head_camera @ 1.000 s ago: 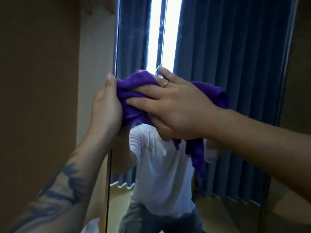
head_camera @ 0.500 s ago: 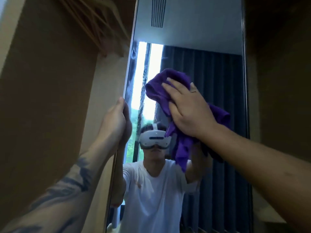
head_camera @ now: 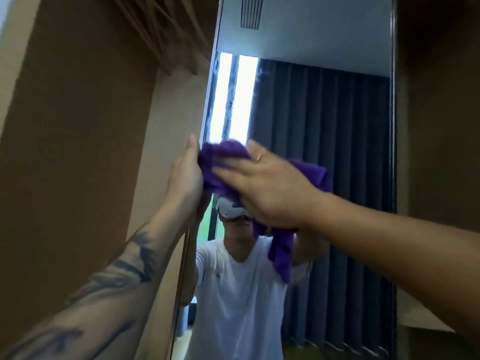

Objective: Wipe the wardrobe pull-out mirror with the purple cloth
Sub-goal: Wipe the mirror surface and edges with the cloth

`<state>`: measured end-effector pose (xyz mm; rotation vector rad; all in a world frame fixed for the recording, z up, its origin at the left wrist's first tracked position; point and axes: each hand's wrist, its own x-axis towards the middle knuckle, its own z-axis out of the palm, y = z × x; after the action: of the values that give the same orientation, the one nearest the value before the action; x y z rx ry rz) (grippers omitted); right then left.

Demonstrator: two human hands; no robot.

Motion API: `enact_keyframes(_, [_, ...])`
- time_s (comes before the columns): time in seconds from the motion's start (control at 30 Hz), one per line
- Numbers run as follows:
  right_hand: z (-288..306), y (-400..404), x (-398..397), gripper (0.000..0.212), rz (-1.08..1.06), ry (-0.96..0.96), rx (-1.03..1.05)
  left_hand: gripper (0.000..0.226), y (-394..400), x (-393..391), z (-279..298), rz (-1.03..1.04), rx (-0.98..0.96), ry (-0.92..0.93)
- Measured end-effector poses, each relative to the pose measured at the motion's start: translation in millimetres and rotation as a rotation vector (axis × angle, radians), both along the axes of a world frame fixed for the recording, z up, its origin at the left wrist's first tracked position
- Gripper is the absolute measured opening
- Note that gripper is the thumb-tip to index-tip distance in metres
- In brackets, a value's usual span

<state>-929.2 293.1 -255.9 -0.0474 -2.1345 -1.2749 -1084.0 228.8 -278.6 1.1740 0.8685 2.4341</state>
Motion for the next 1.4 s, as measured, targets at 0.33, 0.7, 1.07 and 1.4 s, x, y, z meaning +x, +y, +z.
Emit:
enact_keyframes(0.33, [14.6, 6.7, 23.4, 0.059, -0.043, 0.131, -0.02, 0.048, -6.4, 3.8, -4.6, 0.158, 0.044, 0.122])
enact_keyframes(0.7, [-13.5, 12.6, 37.2, 0.061, 0.028, 0.298, -0.199, 0.045, -9.3, 6.8, -12.1, 0.355, 0.1, 0.267])
enact_keyframes(1.07, [4.7, 29.2, 50.1, 0.061, 0.013, 0.529, -0.272, 0.042, -3.0, 6.7, -15.1, 0.386, 0.09, 0.319])
enact_keyframes(1.4, [21.7, 50.8, 95.4, 0.058, -0.032, 0.485, -0.208, 0.037, 4.0, -4.6, -15.3, 0.32, 0.121, 0.235])
